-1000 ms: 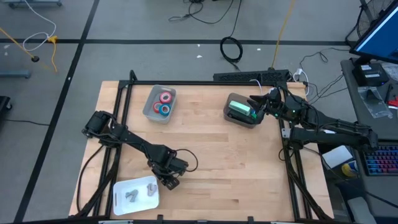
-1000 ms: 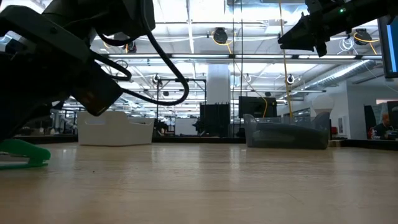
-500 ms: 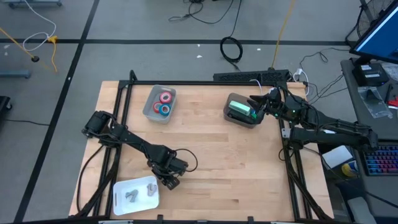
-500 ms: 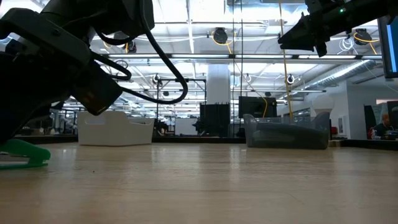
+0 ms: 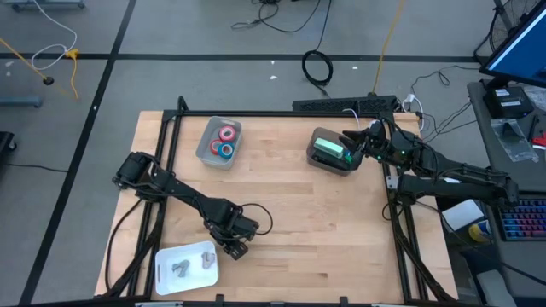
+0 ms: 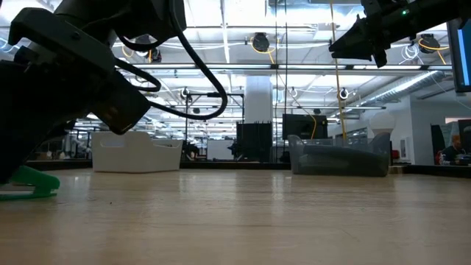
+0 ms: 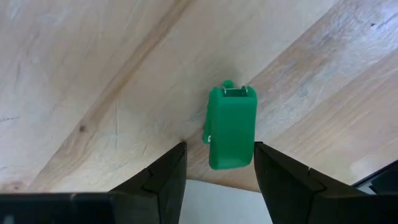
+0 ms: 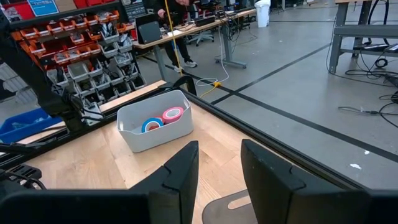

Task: Pick and place Stapler, Stapler remover, tape
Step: Put the green stapler into the black bin

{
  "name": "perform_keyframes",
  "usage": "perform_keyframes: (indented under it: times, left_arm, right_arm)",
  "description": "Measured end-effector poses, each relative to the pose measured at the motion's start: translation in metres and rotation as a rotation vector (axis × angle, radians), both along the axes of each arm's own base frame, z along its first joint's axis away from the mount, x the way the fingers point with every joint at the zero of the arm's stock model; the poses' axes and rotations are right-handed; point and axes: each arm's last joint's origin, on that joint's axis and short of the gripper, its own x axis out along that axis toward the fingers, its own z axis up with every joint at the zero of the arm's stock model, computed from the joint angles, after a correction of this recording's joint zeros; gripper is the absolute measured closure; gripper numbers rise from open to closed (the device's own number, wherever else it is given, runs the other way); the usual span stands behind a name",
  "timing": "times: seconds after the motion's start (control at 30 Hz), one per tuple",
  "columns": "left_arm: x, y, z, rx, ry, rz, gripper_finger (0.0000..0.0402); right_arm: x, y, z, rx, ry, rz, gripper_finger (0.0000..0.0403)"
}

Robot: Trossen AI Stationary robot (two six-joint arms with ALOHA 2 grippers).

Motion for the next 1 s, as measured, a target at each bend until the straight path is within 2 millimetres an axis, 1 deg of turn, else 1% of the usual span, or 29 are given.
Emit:
perform_keyframes:
  times: [0.67,0.77,1.0]
  left_arm:
    - [0.0013,0.0025,0.0002,0.004,-0.010,-0.002,0.0217]
    - [0.0015,0.0030,0.0001,0.014,-0.016,-0.003,0.0238]
    - [0.0027,0.0036,0.0001,0.019,-0.030,-0.004,0.0309]
  right_arm:
    - [0.0000,0.0000,0.0002,0.000,0.000,0.000,0.0287]
    - [0.0000,0.0000,0.0002,0.000,-0.001,0.000,0.0287]
    - [0.0000,0.0000,0.0002,0.000,0.000,0.000,0.0287]
